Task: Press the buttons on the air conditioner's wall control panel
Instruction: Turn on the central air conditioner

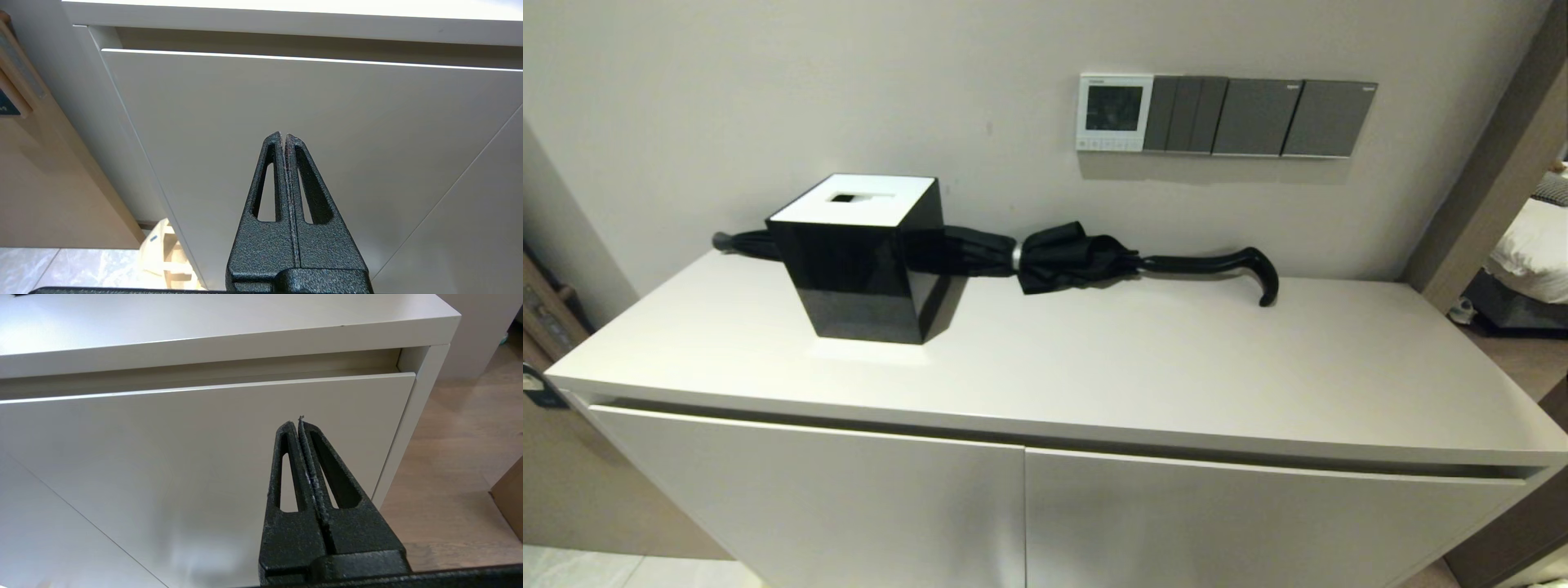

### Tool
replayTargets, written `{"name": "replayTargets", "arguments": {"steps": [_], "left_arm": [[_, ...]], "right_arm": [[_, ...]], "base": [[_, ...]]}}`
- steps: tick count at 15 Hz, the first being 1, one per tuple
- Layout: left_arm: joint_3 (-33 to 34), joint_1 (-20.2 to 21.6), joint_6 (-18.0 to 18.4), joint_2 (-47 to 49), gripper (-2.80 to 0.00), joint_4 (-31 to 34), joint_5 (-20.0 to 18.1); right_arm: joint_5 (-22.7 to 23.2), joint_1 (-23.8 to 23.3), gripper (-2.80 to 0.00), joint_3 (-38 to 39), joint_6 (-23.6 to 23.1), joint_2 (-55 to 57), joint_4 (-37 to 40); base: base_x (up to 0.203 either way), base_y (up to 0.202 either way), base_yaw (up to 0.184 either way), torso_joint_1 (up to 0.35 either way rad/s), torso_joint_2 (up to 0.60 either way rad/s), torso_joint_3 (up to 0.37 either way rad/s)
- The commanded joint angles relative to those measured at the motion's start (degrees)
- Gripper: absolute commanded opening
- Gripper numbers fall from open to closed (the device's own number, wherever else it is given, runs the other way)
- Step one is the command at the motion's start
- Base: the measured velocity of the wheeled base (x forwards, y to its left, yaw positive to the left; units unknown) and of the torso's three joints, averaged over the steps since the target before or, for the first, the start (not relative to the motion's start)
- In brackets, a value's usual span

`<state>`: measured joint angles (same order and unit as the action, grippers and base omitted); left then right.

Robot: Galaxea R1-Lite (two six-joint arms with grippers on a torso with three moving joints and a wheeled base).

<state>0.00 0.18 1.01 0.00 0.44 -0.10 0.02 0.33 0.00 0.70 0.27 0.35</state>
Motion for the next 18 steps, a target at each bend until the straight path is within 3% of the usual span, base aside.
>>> {"name": "replayTargets", "arguments": {"steps": [1,4,7,11,18], "left_arm": [[0.0,0.0,-0.2,0.0,-2.80,0.0,0.0],[0.0,0.0,-0.2,0.0,-2.80,0.0,0.0],[0.0,0.0,-0.2,0.0,-2.80,0.0,0.0],[0.0,0.0,-0.2,0.0,-2.80,0.0,0.0],[0.0,0.0,-0.2,0.0,-2.80,0.0,0.0]], "right_arm": [[0.1,0.0,-2.80,-0.1,-0.7,0.1,-0.4],[2.8,0.0,-2.80,-8.7,-0.6,0.1,1.8],[5.8,0.0,-2.80,-23.6,-0.5,2.6,11.4],[6.3,0.2,-2.80,-40.4,-0.4,23.0,10.7],[5.4,0.9,-2.80,-84.5,5.0,67.7,9.9]], "base": [[0.000,0.000,0.000,0.000,0.00,0.000],[0.000,0.000,0.000,0.000,0.00,0.000],[0.000,0.000,0.000,0.000,0.00,0.000],[0.000,0.000,0.000,0.000,0.00,0.000],[0.000,0.000,0.000,0.000,0.00,0.000]]}}
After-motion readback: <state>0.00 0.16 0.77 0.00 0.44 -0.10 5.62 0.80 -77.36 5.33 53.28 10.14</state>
